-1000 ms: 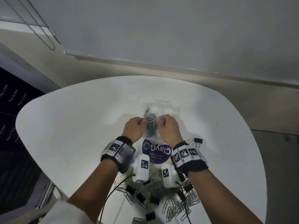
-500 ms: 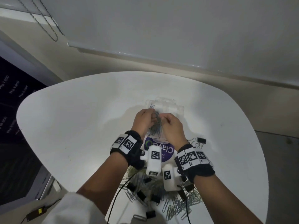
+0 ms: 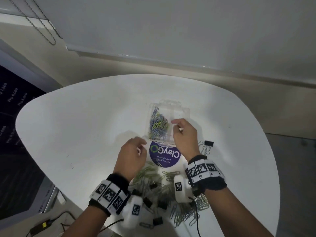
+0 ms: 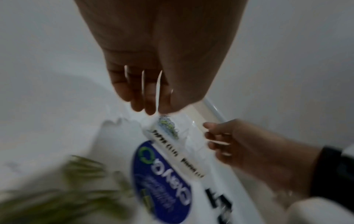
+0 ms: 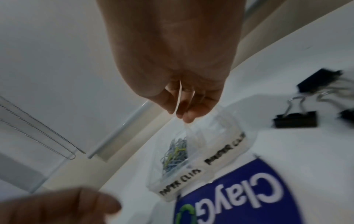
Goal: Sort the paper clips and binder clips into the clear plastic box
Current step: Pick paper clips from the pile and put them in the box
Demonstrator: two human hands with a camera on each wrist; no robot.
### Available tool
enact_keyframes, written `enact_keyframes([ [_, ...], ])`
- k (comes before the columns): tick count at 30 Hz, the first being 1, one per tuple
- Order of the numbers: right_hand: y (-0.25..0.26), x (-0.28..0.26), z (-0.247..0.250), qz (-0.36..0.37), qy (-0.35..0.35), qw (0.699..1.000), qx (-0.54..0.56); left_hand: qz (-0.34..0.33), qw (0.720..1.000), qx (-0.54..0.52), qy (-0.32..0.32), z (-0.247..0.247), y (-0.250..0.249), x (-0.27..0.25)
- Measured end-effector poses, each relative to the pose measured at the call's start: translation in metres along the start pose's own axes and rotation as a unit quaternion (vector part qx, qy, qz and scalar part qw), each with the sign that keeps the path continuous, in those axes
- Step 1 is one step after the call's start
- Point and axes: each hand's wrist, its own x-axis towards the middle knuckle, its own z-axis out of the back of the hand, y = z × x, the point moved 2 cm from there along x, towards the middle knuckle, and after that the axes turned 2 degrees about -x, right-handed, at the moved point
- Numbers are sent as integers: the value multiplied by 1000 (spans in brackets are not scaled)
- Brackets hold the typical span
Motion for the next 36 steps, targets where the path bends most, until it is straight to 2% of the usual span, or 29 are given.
enact_keyframes([
  [1,-5,-6,8,1,-5,1000,-17,-7,996,85,36,-1,12,-8],
  [3,-21,-21,17,-2,51,997,-54,17,970,216,114,-8,37,-23],
  [4,-30,-31,18,-1,102,991,-88,19,963,234,131,-12,44,-29],
  [6,-53,-48,18,1,205,963,-173,-28,969,208,131,-23,52,-38],
  [8,-77,-63,20,-2,256,937,-237,-80,973,181,119,-34,56,-41],
  [10,-96,-73,23,15,255,930,-263,-91,976,161,118,-41,56,-41],
  [12,-105,-82,23,30,241,936,-253,-95,976,155,119,-46,57,-39],
  [16,-108,-94,12,66,212,944,-243,-116,967,193,118,-56,56,-37],
  [19,-105,-99,2,95,207,939,-257,-101,972,179,111,-56,52,-37],
  [23,-103,-102,-11,122,184,937,-269,-5,996,45,79,-48,49,-39],
  [27,-103,-104,-13,123,150,948,-251,71,993,-81,41,-45,55,-41],
  [29,-103,-103,-13,116,143,954,-235,113,978,-172,35,-45,57,-41],
  [32,-103,-102,-12,89,134,966,-202,185,932,-311,29,-44,55,-45],
  [34,-103,-102,-11,53,118,982,-139,235,889,-392,33,-45,51,-47],
  [36,-102,-102,-10,5,109,992,-56,300,825,-477,41,-46,45,-48],
])
